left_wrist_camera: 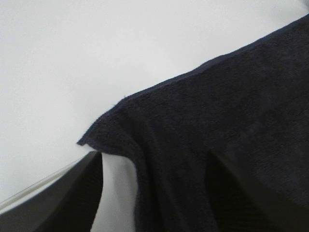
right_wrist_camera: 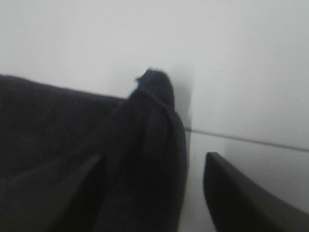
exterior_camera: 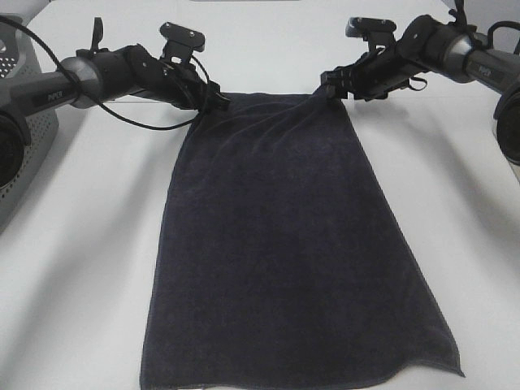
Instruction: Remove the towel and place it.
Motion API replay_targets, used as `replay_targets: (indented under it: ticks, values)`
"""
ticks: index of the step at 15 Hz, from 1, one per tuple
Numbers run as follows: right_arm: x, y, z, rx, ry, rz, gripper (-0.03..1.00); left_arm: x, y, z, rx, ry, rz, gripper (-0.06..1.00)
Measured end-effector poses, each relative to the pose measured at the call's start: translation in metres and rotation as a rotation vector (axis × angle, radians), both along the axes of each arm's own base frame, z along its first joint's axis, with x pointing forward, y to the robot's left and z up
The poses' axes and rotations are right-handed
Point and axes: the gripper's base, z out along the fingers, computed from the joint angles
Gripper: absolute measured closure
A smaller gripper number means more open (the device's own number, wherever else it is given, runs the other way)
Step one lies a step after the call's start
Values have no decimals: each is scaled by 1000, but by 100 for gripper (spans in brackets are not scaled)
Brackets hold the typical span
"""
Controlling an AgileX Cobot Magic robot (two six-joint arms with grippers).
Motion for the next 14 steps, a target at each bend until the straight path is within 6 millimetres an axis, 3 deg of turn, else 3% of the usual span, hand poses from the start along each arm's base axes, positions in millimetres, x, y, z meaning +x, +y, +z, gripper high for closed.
replay_targets:
  ticks: [1,4,8,10,14]
  values:
    - [-1,-5,-11,-8,40,-8,25,2,7,0,-2,1,13,33]
    - [-4,-18,-6,-20,83,-21,18,6,24,3,-3,6,39,32]
    - [-13,-13,48,6,104,20,18,7,24,14,-13,-10,41,32]
    - [-24,-11,77,11,157,63,18,8,24,4,-15,-18,55,32]
    - [-48,-8,108,3,306,145,18,10,27,-21,-11,-54,93,32]
